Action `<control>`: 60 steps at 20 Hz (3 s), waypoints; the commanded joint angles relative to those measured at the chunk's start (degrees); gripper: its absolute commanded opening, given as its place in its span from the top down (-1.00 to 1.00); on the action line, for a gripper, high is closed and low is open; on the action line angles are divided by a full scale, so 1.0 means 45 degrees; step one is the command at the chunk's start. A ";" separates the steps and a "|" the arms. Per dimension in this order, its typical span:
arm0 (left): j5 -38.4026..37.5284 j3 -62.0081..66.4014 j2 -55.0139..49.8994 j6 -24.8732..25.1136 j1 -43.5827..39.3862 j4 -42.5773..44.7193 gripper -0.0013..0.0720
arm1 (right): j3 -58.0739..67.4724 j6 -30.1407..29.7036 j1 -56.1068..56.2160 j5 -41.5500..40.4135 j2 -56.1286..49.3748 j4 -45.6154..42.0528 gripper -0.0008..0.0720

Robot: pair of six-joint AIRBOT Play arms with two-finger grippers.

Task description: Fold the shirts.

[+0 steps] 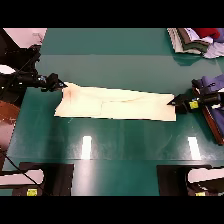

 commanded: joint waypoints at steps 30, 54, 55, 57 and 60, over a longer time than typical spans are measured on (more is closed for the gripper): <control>0.1972 0.5542 -0.5882 -0.1705 -1.0258 0.1447 0.89 | 1.0588 0.4167 0.5965 0.2254 0.1545 0.0466 0.93; -0.0879 0.5566 0.0539 -0.1914 -0.0811 0.4643 0.89 | 1.0613 0.2123 1.4343 -0.6980 -0.2701 0.0423 -0.45; -0.1035 0.5566 0.0539 -0.1914 -0.0811 0.4624 0.89 | 1.0608 0.2132 1.4081 -0.6382 -0.2501 0.0146 -0.36; -0.1355 0.5566 0.0539 -0.1919 -0.0811 0.4600 0.89 | 1.0588 0.2147 1.3318 -0.4546 -0.2025 -0.0651 -0.33; -0.1846 0.5561 0.0539 -0.1914 -0.0811 0.4600 0.89 | 1.0584 0.2166 1.1769 -0.1030 -0.1656 -0.1282 -0.32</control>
